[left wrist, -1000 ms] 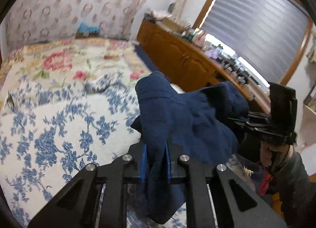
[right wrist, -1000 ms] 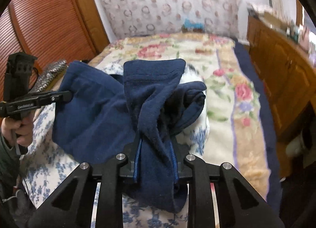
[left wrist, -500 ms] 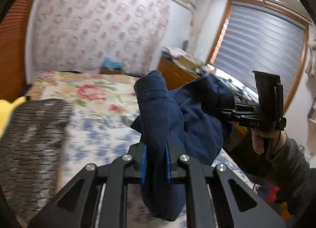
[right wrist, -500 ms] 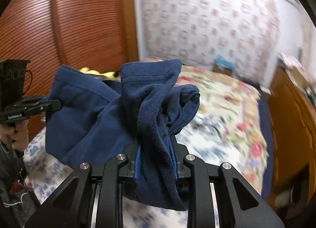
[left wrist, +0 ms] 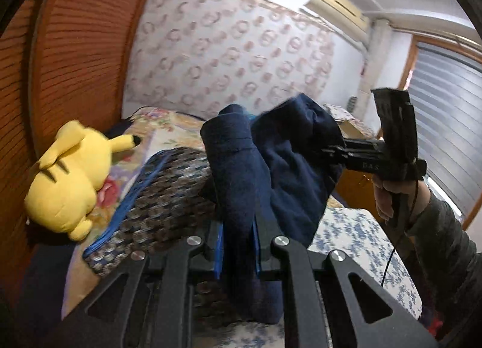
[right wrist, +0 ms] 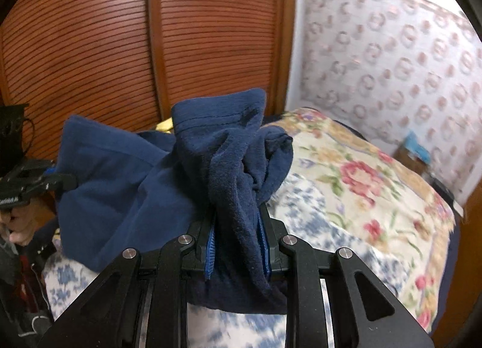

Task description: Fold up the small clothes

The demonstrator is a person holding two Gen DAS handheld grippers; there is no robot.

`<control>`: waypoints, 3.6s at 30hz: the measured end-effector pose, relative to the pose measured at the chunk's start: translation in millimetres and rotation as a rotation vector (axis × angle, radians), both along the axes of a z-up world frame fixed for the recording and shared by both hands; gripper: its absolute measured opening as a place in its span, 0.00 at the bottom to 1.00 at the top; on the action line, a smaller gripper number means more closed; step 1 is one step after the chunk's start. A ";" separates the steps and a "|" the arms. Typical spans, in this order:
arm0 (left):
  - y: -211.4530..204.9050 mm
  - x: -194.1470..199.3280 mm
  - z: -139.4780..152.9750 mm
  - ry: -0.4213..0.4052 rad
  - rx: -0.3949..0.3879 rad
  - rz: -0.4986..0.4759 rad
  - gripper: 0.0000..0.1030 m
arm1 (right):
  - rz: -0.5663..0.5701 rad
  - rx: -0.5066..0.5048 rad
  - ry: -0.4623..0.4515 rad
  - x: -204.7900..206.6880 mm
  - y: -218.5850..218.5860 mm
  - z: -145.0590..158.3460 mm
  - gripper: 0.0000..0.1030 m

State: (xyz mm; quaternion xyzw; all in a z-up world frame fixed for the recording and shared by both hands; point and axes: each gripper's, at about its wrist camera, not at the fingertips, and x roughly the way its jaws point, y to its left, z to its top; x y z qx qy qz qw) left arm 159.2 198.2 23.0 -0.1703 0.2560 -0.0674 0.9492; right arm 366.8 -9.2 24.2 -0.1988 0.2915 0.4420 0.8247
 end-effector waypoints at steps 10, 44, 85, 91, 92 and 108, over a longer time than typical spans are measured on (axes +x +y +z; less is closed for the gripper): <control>35.4 -14.1 -52.2 0.050 -0.075 0.118 0.12 | 0.112 -0.092 0.036 36.8 101.2 -38.2 0.20; -5.2 0.4 -75.5 0.127 0.177 0.143 0.58 | -0.042 0.030 -0.010 52.5 99.5 -85.8 0.51; -170.3 -78.9 -3.0 -0.065 0.332 -0.031 0.61 | -0.393 0.237 -0.100 -154.4 -166.0 -30.0 0.79; -192.2 -84.0 6.5 -0.052 0.325 -0.063 0.61 | -0.449 0.263 -0.118 -182.9 -197.0 -26.3 0.82; -195.9 -84.6 7.2 -0.050 0.323 -0.064 0.61 | -0.470 0.264 -0.125 -188.4 -201.6 -26.0 0.82; -221.1 -88.6 25.9 -0.076 0.301 -0.051 0.61 | -0.691 0.308 -0.222 -243.8 -276.3 -5.1 0.82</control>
